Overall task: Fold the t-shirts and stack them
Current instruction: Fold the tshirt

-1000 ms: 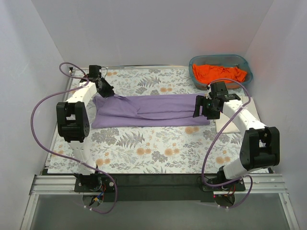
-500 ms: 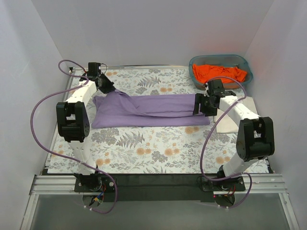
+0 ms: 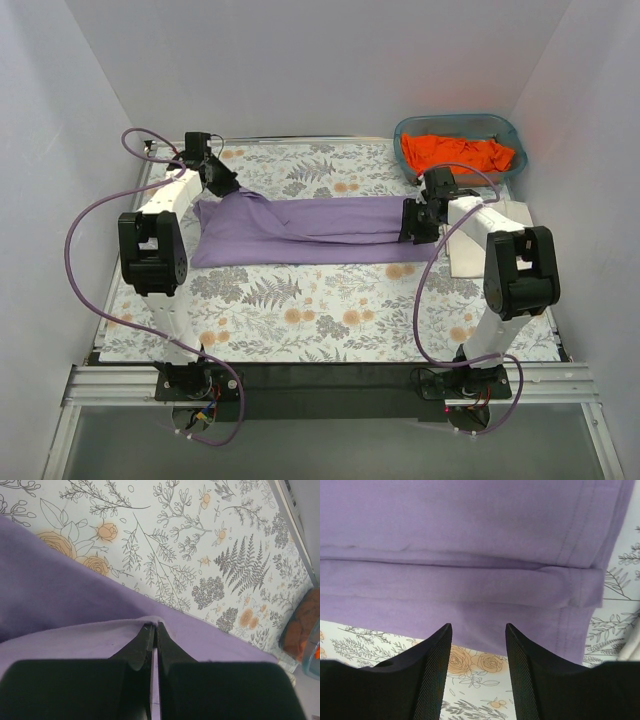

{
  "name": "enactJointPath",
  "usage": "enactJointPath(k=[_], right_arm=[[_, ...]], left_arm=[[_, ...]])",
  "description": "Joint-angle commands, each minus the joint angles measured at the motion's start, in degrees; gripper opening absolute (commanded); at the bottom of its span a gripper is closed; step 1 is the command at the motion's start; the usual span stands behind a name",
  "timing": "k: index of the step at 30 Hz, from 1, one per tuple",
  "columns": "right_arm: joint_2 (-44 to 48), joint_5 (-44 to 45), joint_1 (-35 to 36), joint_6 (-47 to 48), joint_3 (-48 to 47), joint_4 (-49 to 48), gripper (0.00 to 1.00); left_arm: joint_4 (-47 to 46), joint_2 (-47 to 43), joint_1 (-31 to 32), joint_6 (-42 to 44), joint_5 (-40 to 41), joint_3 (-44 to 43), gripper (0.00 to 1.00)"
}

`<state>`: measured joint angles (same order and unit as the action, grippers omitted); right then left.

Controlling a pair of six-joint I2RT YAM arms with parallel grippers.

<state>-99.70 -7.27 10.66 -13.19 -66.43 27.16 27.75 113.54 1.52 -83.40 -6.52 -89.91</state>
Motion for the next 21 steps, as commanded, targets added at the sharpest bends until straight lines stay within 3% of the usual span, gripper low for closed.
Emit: enactJointPath(k=[1, 21], right_arm=[[-1.6, -1.0, 0.8, 0.8, -2.4, -2.2, 0.45], [-8.8, 5.4, 0.7, 0.0, -11.6, -2.5, 0.44]], left_arm=[[-1.1, 0.3, 0.2, -0.8, 1.2, 0.6, 0.0], [-0.9, 0.0, 0.2, 0.2, 0.8, 1.1, 0.0]])
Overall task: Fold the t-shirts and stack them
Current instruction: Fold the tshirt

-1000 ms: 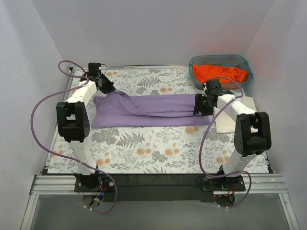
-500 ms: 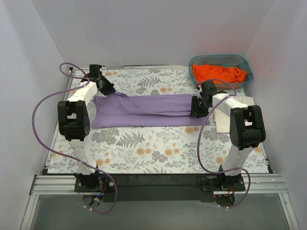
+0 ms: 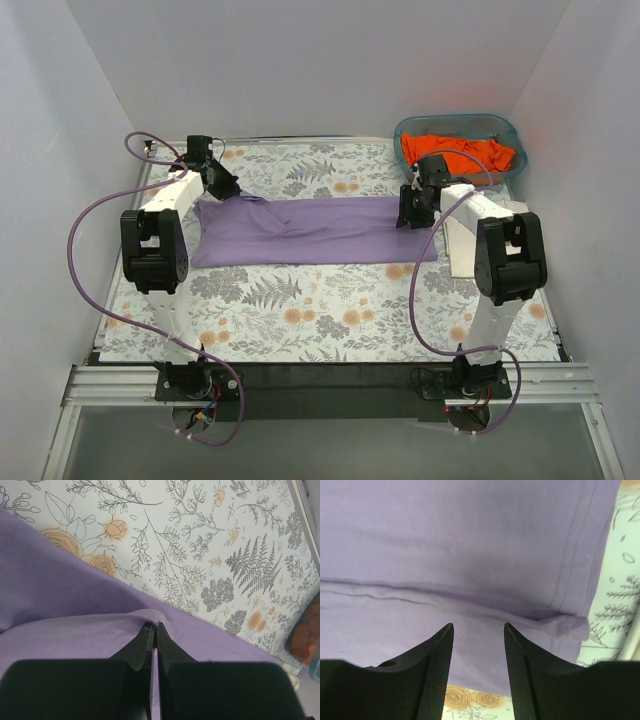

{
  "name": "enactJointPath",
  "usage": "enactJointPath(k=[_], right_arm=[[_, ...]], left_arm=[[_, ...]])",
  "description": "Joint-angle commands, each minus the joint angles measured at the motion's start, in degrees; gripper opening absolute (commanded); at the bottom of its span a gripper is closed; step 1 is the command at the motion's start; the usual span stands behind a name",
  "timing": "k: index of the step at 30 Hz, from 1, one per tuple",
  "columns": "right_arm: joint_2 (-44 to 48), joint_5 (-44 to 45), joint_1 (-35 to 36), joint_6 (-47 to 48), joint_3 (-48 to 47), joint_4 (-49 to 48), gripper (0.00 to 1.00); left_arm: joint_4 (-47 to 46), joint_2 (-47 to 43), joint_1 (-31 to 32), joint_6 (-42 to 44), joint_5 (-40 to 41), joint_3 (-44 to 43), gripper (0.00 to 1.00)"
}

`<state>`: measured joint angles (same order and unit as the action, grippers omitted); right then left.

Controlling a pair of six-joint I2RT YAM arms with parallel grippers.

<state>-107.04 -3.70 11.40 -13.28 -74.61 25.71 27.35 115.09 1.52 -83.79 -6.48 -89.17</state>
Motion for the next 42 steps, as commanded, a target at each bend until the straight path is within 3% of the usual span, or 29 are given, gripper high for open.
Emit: enactJointPath(k=[1, 15, 28, 39, 42], right_arm=[[-1.9, 2.0, -0.1, 0.0, -3.8, -1.1, 0.45], [4.2, 1.5, -0.1, 0.7, -1.4, -0.7, 0.56], [6.9, 2.1, -0.2, 0.4, 3.0, -0.7, 0.57], [9.0, 1.9, -0.3, 0.4, 4.8, -0.7, 0.57], [9.7, 1.6, -0.2, 0.3, 5.8, -0.7, 0.57]], left_arm=[[-0.4, -1.7, 0.2, 0.6, 0.9, 0.4, 0.0], [-0.5, -4.3, 0.1, 1.7, 1.0, 1.4, 0.0], [-2.9, -8.6, -1.3, -2.4, 1.7, 5.1, 0.0], [-9.7, -12.8, -5.7, -8.2, -3.3, 11.8, 0.0], [-9.9, -12.0, -5.7, -6.6, -2.9, 13.1, 0.21]])
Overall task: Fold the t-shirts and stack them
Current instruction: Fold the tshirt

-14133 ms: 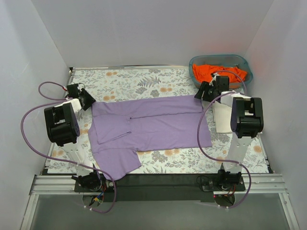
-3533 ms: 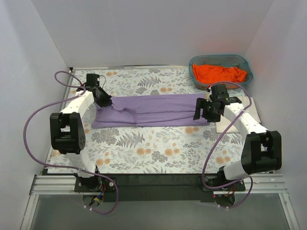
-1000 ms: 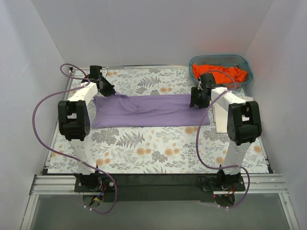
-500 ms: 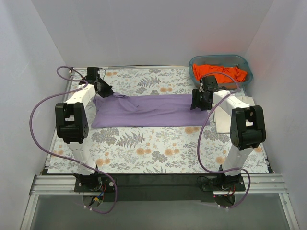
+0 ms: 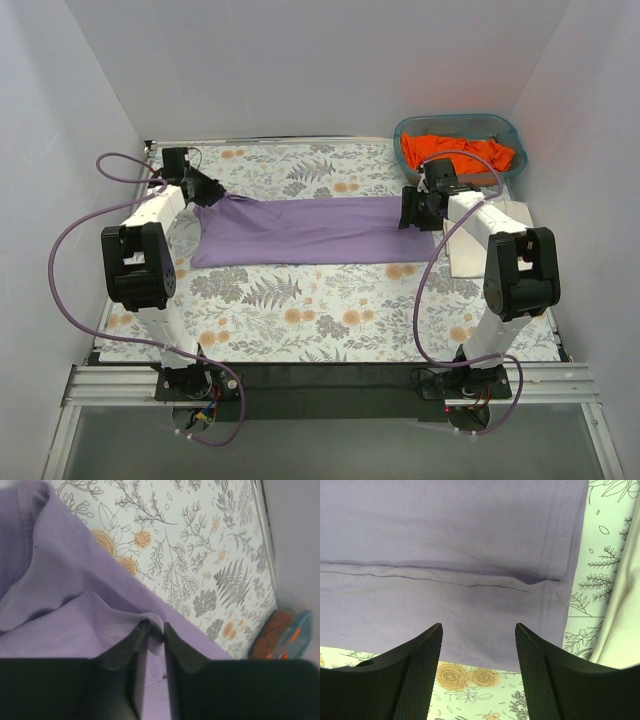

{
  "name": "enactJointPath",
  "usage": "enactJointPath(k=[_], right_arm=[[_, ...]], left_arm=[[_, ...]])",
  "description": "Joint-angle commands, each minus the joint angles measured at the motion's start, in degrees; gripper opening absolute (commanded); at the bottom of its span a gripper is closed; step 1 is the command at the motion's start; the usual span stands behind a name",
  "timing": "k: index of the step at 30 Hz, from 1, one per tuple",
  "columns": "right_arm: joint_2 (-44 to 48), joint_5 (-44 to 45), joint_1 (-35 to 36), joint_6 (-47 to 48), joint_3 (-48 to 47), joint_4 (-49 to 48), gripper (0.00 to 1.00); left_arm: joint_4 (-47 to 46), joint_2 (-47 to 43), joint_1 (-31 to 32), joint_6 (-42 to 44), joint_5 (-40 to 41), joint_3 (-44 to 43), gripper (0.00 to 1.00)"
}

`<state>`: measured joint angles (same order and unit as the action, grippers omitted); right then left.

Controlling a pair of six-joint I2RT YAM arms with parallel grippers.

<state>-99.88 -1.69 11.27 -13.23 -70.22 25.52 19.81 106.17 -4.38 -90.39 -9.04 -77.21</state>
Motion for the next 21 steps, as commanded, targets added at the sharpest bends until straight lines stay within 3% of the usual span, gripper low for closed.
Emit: enactJointPath(k=[1, 2, 4, 5, 8, 12, 16, 21], right_arm=[[2.7, -0.5, -0.1, 0.2, 1.6, -0.5, 0.57], [2.8, -0.9, -0.2, 0.2, 1.7, -0.4, 0.57], [3.7, -1.0, -0.1, 0.2, 2.4, -0.4, 0.57], [4.2, -1.0, -0.1, 0.3, 2.5, -0.4, 0.57], [5.1, -1.2, 0.0, 0.9, 3.0, -0.4, 0.57], [4.2, -2.0, 0.8, 1.2, 2.8, -0.3, 0.57], [2.0, -2.2, 0.9, 0.3, 2.6, -0.4, 0.56], [-0.8, -0.8, 0.9, -0.3, 3.3, -0.3, 0.56]], left_arm=[[-2.1, -2.9, 0.2, 0.9, 0.0, 1.4, 0.28], [-1.6, -2.7, 0.2, 2.4, 0.8, 1.4, 0.44], [-0.9, -3.1, 0.2, 4.3, 1.3, 1.2, 0.54], [-0.6, -4.0, 0.3, 5.2, 1.8, 1.0, 0.64], [1.5, -5.7, 1.7, 9.7, 4.9, 0.0, 0.72], [4.6, -10.8, 3.6, 12.2, 8.3, 3.8, 0.66], [5.1, -13.4, 3.6, 10.4, 14.4, 13.5, 0.42], [4.9, -11.9, 3.4, 9.3, 16.1, 17.9, 0.3]])
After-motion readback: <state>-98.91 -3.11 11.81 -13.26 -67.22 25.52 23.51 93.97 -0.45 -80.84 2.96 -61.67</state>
